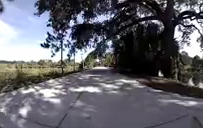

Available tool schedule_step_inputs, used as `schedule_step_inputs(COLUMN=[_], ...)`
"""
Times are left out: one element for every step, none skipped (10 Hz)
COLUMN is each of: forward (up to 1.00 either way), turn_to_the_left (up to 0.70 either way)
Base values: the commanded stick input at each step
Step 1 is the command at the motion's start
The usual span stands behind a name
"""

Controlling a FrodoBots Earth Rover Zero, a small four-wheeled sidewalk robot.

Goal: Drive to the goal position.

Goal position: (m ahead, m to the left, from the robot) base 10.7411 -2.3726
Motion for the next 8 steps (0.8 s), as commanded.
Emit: schedule_step_inputs(forward=[0.85, 0.85, 0.85, 0.85, 0.85, 0.85, 0.85, 0.85], turn_to_the_left=[0.0, -0.17, -0.28, -0.08, -0.02, 0.0, 0.0, 0.0])
